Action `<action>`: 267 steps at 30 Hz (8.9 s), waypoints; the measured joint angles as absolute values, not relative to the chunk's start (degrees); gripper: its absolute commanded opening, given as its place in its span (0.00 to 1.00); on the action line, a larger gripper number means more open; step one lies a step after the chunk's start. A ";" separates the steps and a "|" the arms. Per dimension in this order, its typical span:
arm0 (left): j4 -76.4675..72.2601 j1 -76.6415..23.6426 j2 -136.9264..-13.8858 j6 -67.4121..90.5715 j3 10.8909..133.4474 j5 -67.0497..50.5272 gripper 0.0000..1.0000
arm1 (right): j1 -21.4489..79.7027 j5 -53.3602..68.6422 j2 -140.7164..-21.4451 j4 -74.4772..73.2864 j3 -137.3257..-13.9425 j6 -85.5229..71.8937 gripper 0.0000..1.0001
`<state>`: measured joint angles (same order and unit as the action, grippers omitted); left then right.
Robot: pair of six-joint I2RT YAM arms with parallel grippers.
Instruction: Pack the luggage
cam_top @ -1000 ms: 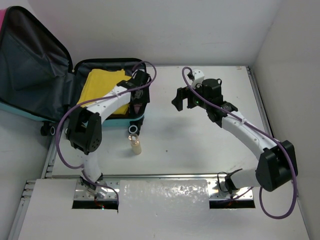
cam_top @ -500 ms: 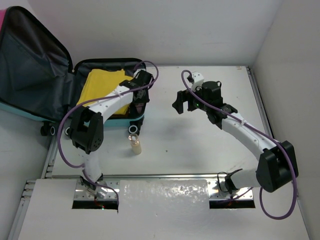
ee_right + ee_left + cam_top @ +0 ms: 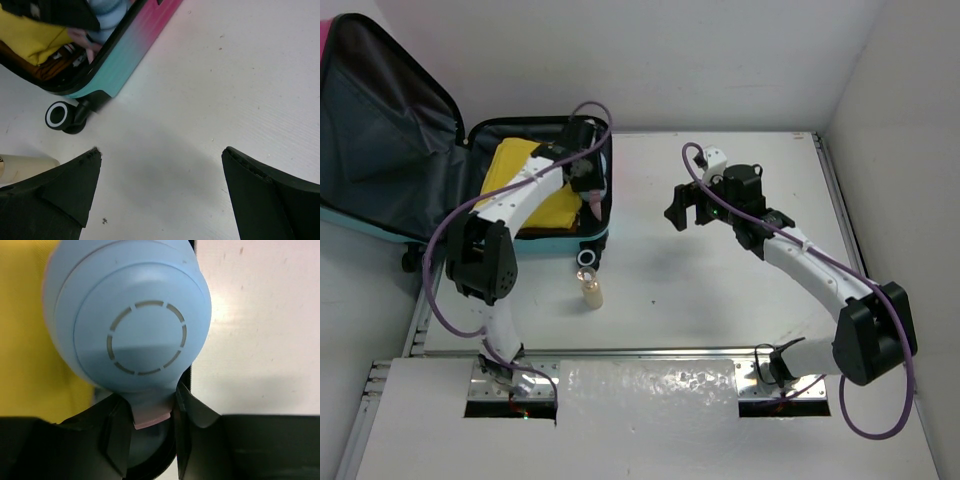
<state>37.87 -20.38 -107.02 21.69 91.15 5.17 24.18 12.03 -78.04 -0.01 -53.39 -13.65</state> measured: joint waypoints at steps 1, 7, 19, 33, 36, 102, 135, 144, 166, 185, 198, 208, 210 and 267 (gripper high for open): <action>39.24 -19.62 -107.18 21.10 93.32 5.04 0.00 | 24.18 12.03 -77.95 -0.03 -53.25 -13.65 0.99; 42.19 -13.72 -108.12 19.09 101.10 4.43 0.07 | 24.18 12.23 -77.60 0.19 -52.71 -13.63 0.99; 44.12 -12.73 -112.60 16.97 104.18 -1.19 0.00 | 24.18 12.49 -77.60 0.47 -52.51 -13.61 0.99; 42.63 3.20 -113.36 26.85 118.93 -12.36 0.00 | 24.18 12.43 -77.62 0.34 -52.51 -13.10 0.99; 39.27 7.81 -113.93 29.82 119.79 -15.97 0.00 | 24.18 12.40 -77.73 0.23 -52.53 -12.78 0.99; 18.81 11.68 -105.67 47.66 100.38 6.50 0.99 | 24.18 15.66 -88.18 0.51 -55.53 -12.29 0.99; 5.23 16.23 -131.98 39.35 106.15 -12.91 0.00 | 24.18 19.84 -90.11 2.61 -55.53 -14.98 0.99; 6.04 15.79 -131.52 40.12 106.56 -15.66 0.17 | 24.18 20.25 -90.11 3.40 -55.53 -15.44 0.99; 31.97 12.10 -112.73 33.34 115.83 -1.85 1.00 | 28.14 19.55 -94.24 -0.73 -61.43 -14.74 0.99; 29.36 10.61 -49.08 26.65 65.82 8.16 1.00 | 56.80 15.46 -86.87 21.12 -40.56 -10.37 0.97; 29.61 10.31 -50.89 24.23 53.87 11.16 1.00 | 59.77 6.59 -105.86 39.13 -46.59 -12.23 0.70; 28.51 10.31 -48.84 24.01 53.87 11.46 1.00 | 59.77 4.60 -107.04 36.67 -50.37 -14.33 0.00; 28.49 10.31 -48.60 24.01 53.87 11.55 1.00 | 59.44 4.12 -104.07 28.97 -51.72 -15.20 0.00; 58.76 20.23 -91.50 22.59 127.13 49.82 1.00 | 35.38 -6.52 -90.32 -22.74 -81.19 -10.28 0.99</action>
<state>58.76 20.23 -91.50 22.59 127.13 49.82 35.38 -6.52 -90.32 -22.74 -81.19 -10.28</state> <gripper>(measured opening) 0.999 0.986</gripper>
